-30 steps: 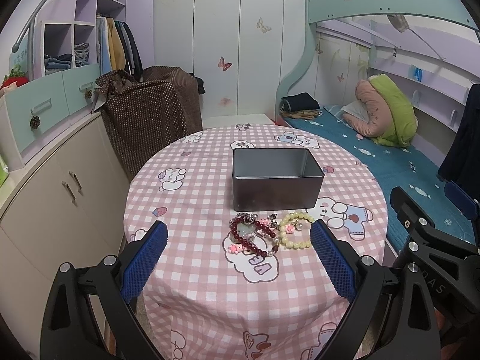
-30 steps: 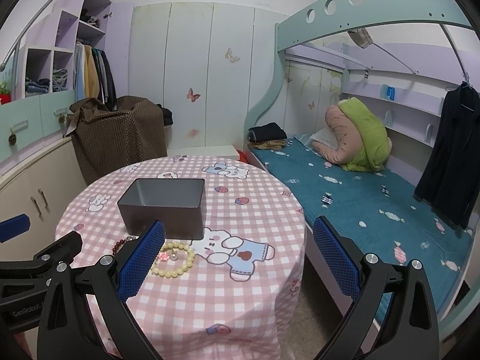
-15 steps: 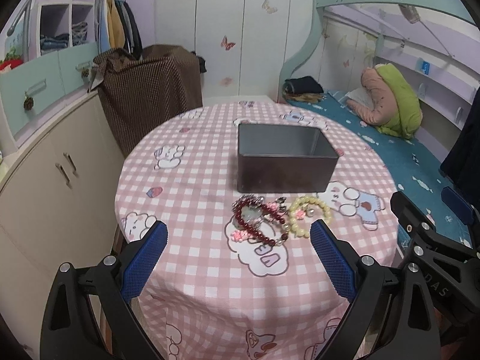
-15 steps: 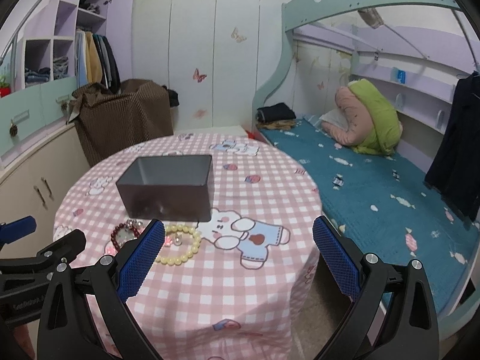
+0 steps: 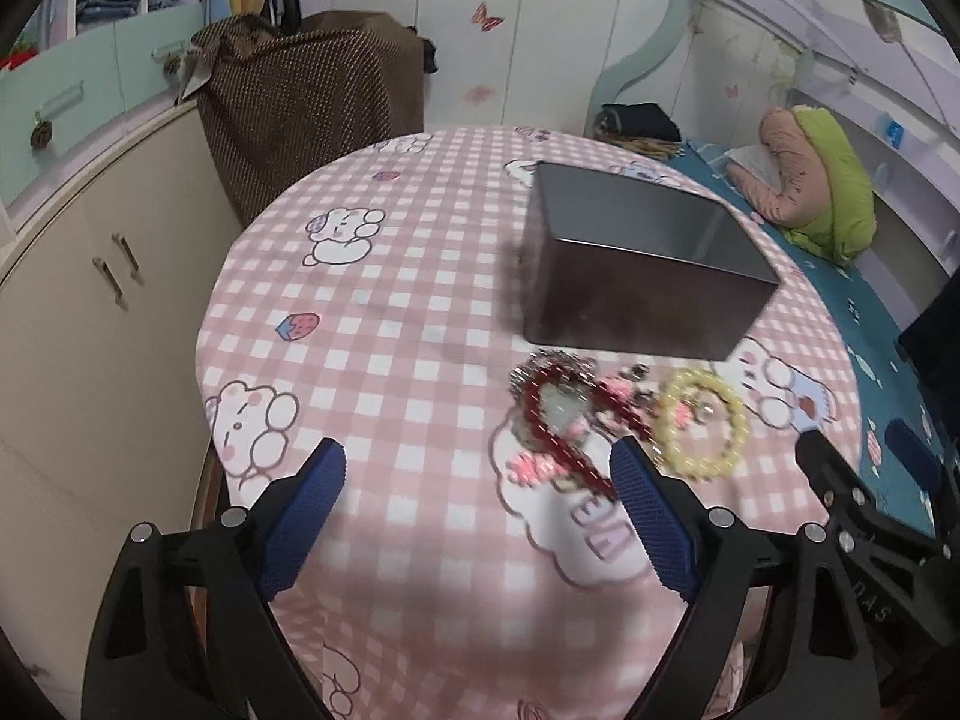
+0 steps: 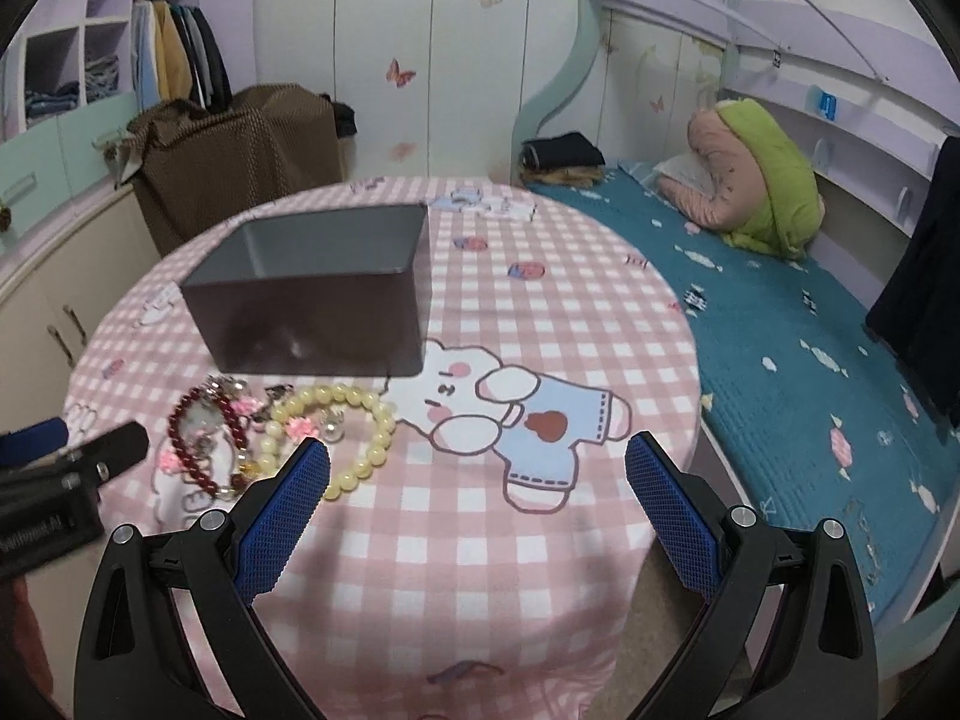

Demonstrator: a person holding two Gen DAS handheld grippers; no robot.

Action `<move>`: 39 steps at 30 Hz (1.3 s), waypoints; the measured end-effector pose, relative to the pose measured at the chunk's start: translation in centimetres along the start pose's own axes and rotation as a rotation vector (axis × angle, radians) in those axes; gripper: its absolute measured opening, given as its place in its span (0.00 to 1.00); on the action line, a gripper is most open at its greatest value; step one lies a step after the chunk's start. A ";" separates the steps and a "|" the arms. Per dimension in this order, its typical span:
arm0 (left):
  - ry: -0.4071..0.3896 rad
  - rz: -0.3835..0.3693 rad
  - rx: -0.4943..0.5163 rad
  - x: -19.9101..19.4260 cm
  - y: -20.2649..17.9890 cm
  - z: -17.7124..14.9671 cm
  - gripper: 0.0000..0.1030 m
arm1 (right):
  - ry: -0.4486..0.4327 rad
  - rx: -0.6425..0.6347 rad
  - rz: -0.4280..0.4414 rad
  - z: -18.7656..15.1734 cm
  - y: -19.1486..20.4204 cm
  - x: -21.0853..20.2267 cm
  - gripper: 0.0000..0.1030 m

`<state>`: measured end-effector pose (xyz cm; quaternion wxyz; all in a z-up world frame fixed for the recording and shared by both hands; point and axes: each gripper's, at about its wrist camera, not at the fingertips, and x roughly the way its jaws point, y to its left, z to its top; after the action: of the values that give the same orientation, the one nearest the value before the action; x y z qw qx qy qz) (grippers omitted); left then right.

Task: Organize jewelry
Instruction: 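Grasp the dark red bead bracelet with the left gripper while the right gripper grasps the yellow bead bracelet, then carry both bracelets into the metal box and open both grippers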

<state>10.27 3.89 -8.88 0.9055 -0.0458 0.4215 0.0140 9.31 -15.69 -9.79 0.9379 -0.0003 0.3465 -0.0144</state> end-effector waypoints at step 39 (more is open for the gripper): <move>0.002 -0.295 0.030 -0.3 -0.5 2.8 0.06 | 0.053 -0.041 0.218 1.1 1.3 3.1 0.10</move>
<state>12.27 3.66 -6.77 0.8979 -0.0935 0.4114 -0.1254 12.42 -14.52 -10.98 0.9243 0.0185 0.3693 0.0948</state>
